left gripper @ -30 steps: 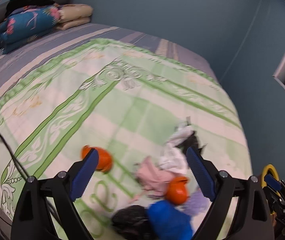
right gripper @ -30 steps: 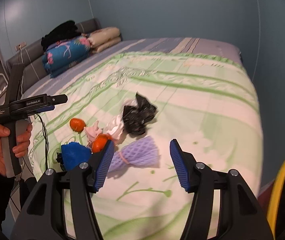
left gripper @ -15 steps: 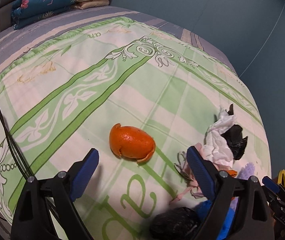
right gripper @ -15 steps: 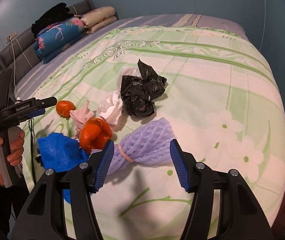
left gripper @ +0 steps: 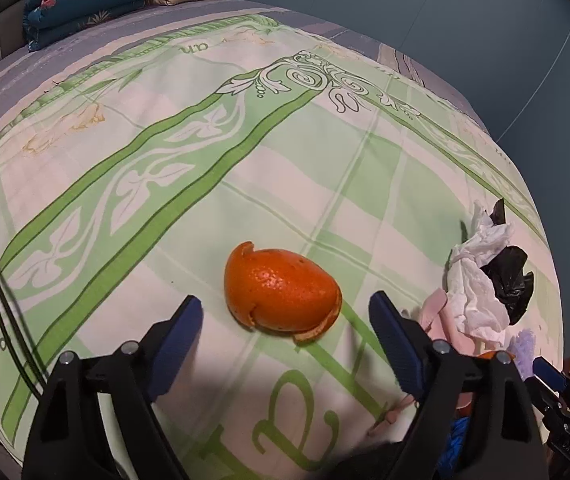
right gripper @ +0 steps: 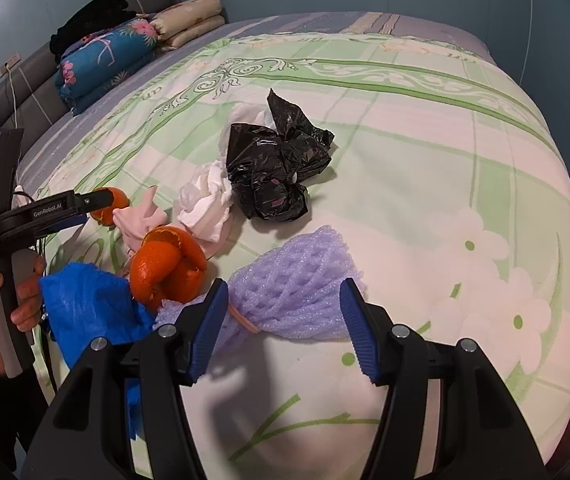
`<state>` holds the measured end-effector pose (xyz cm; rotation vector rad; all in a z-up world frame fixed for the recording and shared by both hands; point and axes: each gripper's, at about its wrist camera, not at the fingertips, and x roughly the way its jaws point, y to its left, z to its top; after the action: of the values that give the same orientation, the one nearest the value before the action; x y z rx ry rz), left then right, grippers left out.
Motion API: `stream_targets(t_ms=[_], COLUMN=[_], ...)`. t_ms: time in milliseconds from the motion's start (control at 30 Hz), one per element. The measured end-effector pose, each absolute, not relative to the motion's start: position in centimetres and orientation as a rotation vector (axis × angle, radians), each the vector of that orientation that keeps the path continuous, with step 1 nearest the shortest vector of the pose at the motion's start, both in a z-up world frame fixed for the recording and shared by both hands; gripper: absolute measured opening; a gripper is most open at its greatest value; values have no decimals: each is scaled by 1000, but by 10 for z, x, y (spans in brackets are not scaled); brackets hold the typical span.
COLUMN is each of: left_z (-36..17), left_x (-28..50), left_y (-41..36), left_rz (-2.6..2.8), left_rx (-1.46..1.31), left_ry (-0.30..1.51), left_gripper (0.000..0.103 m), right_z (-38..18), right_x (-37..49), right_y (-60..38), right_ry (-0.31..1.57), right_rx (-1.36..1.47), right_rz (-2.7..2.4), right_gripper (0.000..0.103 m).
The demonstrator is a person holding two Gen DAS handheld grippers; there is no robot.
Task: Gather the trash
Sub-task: 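Grasp the orange peel with the left tool while the right tool grasps the lavender foam net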
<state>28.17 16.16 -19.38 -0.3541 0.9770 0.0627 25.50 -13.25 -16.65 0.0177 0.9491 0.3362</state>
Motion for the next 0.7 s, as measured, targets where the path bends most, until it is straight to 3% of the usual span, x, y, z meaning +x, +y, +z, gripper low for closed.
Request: stream_targets(t_ms=[300,533,633,700], left_z=[-203,-206,-207,-207], left_x=[290,290,290,290], left_y=[152,154,153,153], left_rz=[71,72,75,74], left_rx=[-293,-294,-286,-289], left_ry=[995,993,986,981], left_gripper=[59,53,50,48], right_z=[-175,-178,-178,-178], right_x=[262,268,265,265], right_y=[-121,-119,-115,-114], right_ry=[977,996,994,1009], right_rx=[0,5,-2,15], right_rz=[329,302,310,344], right_gripper=[55,55,45,28])
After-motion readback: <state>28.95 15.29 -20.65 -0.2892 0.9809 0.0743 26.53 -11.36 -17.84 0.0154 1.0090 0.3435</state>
